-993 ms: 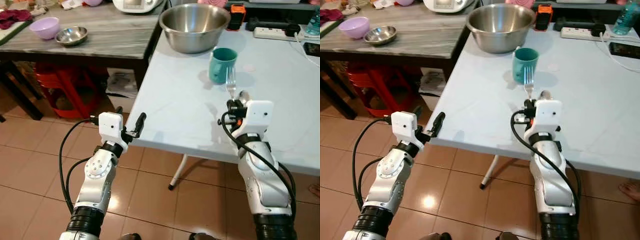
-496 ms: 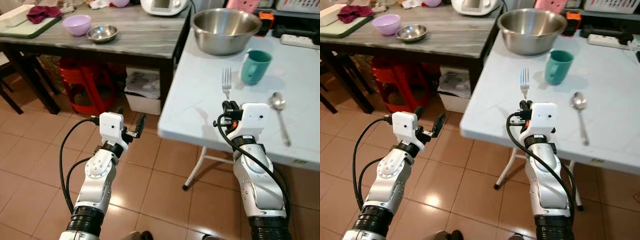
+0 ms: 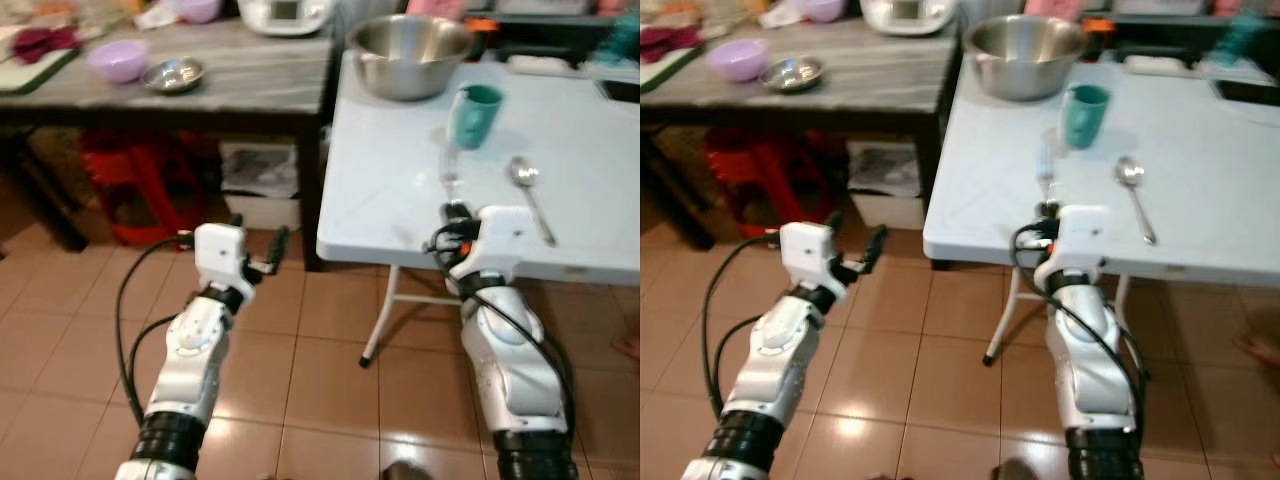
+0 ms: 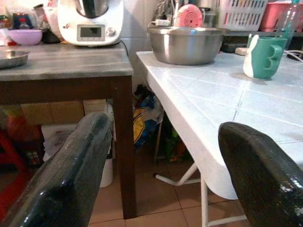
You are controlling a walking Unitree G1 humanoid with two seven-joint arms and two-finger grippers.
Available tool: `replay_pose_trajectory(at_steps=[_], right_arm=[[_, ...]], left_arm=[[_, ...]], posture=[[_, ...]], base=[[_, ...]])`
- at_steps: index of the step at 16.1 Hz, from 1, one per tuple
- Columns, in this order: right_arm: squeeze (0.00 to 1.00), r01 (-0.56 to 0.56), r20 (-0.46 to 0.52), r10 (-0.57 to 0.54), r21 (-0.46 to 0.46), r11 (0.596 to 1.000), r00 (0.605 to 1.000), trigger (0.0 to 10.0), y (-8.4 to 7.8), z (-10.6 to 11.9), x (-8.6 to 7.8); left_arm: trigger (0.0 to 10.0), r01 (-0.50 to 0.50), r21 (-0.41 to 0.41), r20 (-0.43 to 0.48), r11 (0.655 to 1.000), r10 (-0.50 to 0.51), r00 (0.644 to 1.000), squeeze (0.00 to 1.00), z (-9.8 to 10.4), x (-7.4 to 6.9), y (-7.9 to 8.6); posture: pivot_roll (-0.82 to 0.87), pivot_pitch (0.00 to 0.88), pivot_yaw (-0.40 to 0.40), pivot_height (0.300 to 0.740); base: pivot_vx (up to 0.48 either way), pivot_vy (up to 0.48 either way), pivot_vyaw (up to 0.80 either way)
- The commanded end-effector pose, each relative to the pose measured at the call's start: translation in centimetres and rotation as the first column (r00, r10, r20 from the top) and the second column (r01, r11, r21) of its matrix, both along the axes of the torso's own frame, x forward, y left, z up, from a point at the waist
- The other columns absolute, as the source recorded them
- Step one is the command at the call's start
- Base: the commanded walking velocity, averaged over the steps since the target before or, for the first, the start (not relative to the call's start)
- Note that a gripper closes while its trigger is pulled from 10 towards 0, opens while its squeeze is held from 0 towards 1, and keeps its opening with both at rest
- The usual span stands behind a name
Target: Setting the table
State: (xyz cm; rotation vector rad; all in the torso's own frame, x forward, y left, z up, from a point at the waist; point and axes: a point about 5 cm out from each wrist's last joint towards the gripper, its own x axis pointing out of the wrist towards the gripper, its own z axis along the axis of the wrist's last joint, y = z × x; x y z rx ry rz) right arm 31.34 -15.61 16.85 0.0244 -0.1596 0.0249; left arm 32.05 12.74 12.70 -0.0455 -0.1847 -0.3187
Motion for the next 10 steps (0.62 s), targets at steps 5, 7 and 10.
replay_pose_trajectory(at_steps=[5, 7, 10], right_arm=[[0.0, 0.015, 0.011, -0.015, -0.001, 1.0, 1.0, 10.0, -0.56, 0.07, -0.03], [0.0, 0.013, 0.011, -0.013, -0.004, 1.0, 1.0, 10.0, -0.62, 0.07, 0.09], [0.0, 0.011, 0.013, -0.011, -0.01, 1.0, 1.0, 10.0, -0.63, 0.1, 0.14]], left_arm=[[10.0, 0.028, 0.003, -0.003, 1.0, -0.028, 1.0, 0.0, -0.13, -0.22, -0.69], [10.0, 0.032, 0.003, -0.005, 0.999, -0.032, 0.999, 0.0, -0.21, -0.33, -0.78], [10.0, 0.032, 0.003, -0.004, 0.999, -0.032, 0.999, 0.0, -0.17, -0.31, -0.79]], posture=[[-0.16, 0.1, 0.078, 0.74], [-0.15, 0.1, 0.077, 0.74], [-0.15, 0.099, 0.074, 0.74]], base=[[0.0, 0.265, -0.08], [0.0, 0.351, 0.0], [0.0, 0.359, 0.0]])
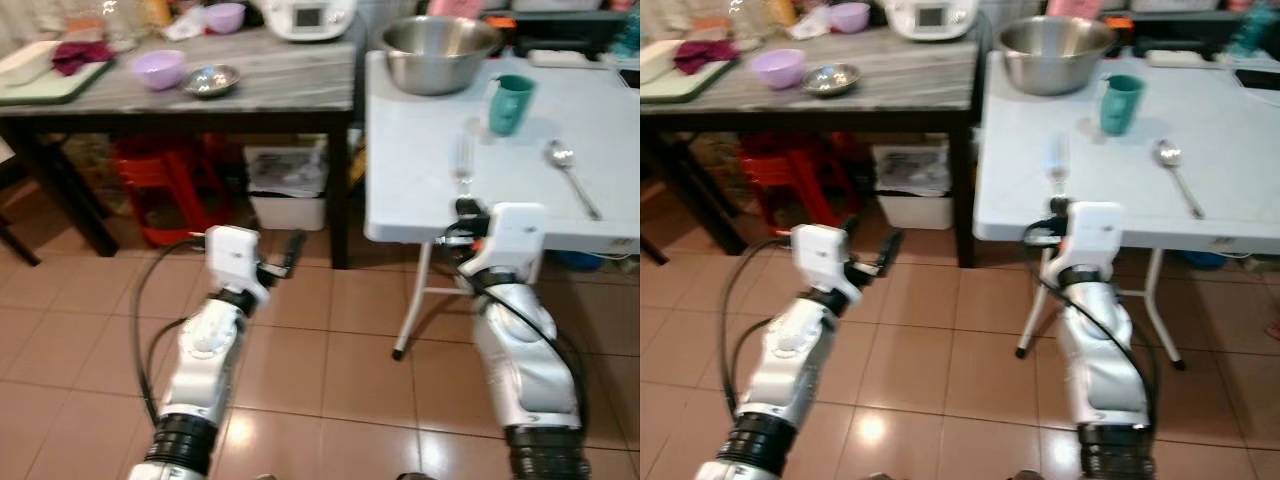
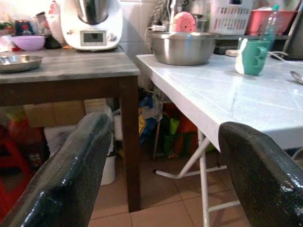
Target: Setting the table
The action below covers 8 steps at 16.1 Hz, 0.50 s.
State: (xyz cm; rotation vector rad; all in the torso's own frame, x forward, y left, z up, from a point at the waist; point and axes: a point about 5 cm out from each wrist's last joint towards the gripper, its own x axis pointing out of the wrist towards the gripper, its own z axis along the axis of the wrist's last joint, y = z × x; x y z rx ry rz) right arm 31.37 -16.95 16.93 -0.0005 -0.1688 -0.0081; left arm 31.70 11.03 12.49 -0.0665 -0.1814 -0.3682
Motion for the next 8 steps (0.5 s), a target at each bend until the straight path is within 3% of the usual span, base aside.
replay_pose_trajectory(at_steps=[1, 3, 8], right_arm=[[0.0, -0.024, 0.004, 0.024, 0.012, 1.0, 1.0, 10.0, 0.68, 0.01, 0.14], [0.0, -0.023, 0.003, 0.023, 0.012, 1.0, 1.0, 10.0, 0.65, -0.04, 0.13], [0.0, -0.017, 0.006, 0.016, 0.008, 1.0, 1.0, 10.0, 0.56, -0.15, 0.05]], left_arm=[[10.0, -0.019, 0.019, 0.002, 1.0, 0.019, 1.0, 0.0, 0.05, 0.07, 0.87], [10.0, -0.017, 0.019, 0.003, 1.0, 0.017, 1.0, 0.0, 0.07, 0.03, 0.83], [10.0, 0.014, -0.012, 0.032, 1.0, -0.014, 0.999, 0.0, 0.53, -0.29, 0.5]], posture=[[-0.15, 0.099, 0.074, 0.74], [-0.15, 0.1, 0.075, 0.74], [-0.15, 0.102, 0.077, 0.74]], base=[[0.0, 0.364, 0.0], [0.0, 0.382, 0.0], [0.0, 0.0, 0.0]])
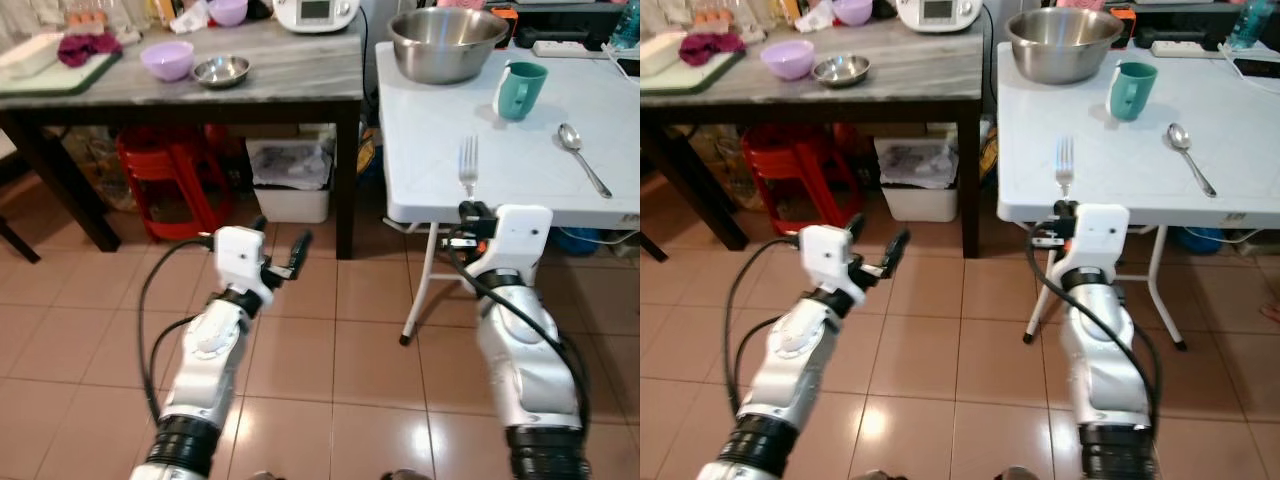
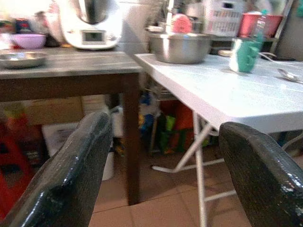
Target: Setting the table
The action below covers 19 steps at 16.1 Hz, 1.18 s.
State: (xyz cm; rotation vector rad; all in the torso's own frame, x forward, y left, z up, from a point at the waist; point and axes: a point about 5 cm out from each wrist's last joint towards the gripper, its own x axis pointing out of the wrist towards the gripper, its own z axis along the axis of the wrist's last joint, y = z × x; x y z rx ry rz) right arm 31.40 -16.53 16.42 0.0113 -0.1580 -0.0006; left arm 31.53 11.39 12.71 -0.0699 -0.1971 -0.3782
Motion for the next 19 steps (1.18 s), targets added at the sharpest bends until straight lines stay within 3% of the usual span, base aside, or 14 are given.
replay_pose_trajectory(at_steps=[1, 19], right_arm=[[0.0, -0.006, 0.018, 0.006, -0.005, 1.0, 1.0, 10.0, 0.07, 0.4, 0.02], [0.0, 0.002, 0.029, -0.002, -0.016, 1.0, 1.0, 10.0, 0.09, 0.4, 0.13]], left_arm=[[10.0, 0.002, -0.002, 0.019, 1.0, -0.002, 1.0, 0.0, 0.36, -0.09, 0.23], [10.0, 0.027, -0.008, -0.021, 1.0, -0.027, 0.999, 0.0, -0.14, -0.03, -0.16]], posture=[[-0.15, 0.104, 0.077, 0.74], [-0.16, 0.106, 0.08, 0.74]], base=[[0.0, 0.0, 0.0], [0.386, 0.0, 0.0]])
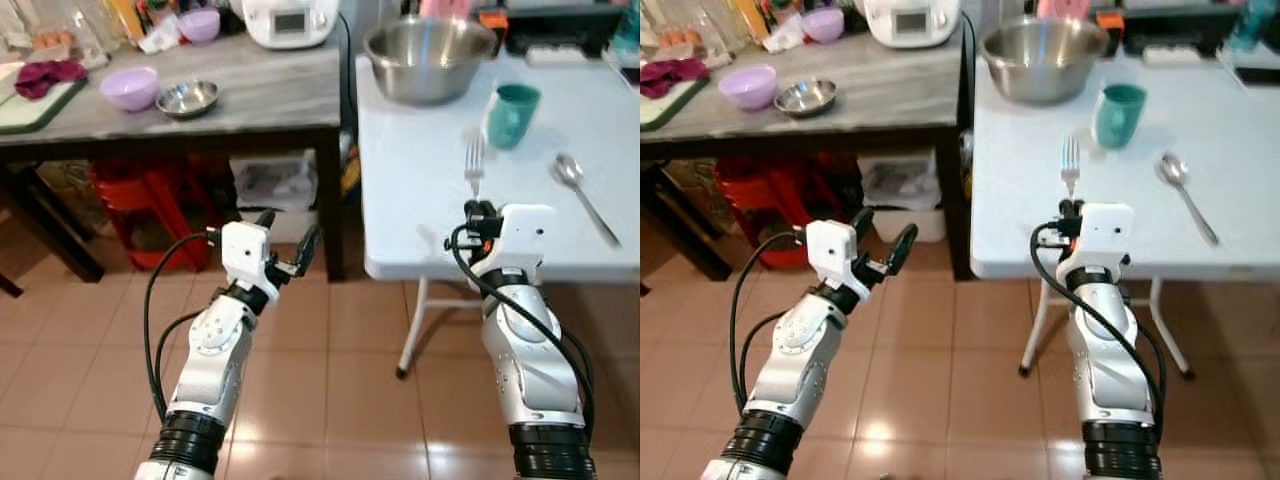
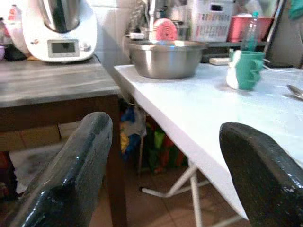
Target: Setting the table
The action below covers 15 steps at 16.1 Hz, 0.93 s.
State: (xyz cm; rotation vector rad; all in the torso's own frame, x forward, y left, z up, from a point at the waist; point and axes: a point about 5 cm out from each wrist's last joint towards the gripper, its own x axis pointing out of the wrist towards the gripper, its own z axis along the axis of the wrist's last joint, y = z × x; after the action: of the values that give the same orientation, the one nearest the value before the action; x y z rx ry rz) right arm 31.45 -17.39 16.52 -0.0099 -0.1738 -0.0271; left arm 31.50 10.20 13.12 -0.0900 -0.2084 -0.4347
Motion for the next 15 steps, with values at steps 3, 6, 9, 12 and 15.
replay_pose_trajectory(at_steps=[3, 6, 9, 12, 15], right_arm=[[0.0, -0.023, 0.013, 0.023, 0.002, 1.0, 1.0, 10.0, 0.8, 0.3, 0.1], [0.0, -0.021, 0.014, 0.021, 0.002, 1.0, 1.0, 10.0, 0.8, 0.2, 0.0], [0.0, -0.02, 0.011, 0.02, 0.003, 1.0, 1.0, 10.0, 0.8, 0.1, -0.1], [0.0, -0.021, 0.012, 0.021, 0.002, 1.0, 1.0, 10.0, 0.8, 0.0, 0.0], [0.0, -0.022, 0.014, 0.022, 0.002, 1.0, 1.0, 10.0, 0.9, 0.0, 0.0]], left_arm=[[10.0, -0.045, 0.041, -0.044, 0.998, 0.046, 0.998, 0.0, -1.0, -0.2, 0.9], [10.0, -0.067, 0.042, -0.053, 0.997, 0.069, 0.996, 0.0, -1.3, -0.4, 1.8], [10.0, -0.078, 0.054, -0.052, 0.996, 0.081, 0.995, 0.0, -1.4, -0.6, 2.2], [10.0, -0.079, 0.057, -0.047, 0.995, 0.081, 0.996, 0.0, -1.3, -0.6, 2.2], [10.0, -0.075, 0.056, -0.04, 0.996, 0.078, 0.996, 0.0, -1.1, -0.5, 2.0]], posture=[[-0.16, 0.105, 0.08, 0.74], [-0.15, 0.105, 0.079, 0.74], [-0.15, 0.106, 0.079, 0.74], [-0.15, 0.103, 0.081, 0.74], [-0.15, 0.101, 0.08, 0.74]], base=[[0.0, 0.0, 0.0], [0.0, 0.0, 0.0], [0.0, 0.208, 0.0], [0.0, 0.396, 0.0], [0.0, 0.435, 0.0]])
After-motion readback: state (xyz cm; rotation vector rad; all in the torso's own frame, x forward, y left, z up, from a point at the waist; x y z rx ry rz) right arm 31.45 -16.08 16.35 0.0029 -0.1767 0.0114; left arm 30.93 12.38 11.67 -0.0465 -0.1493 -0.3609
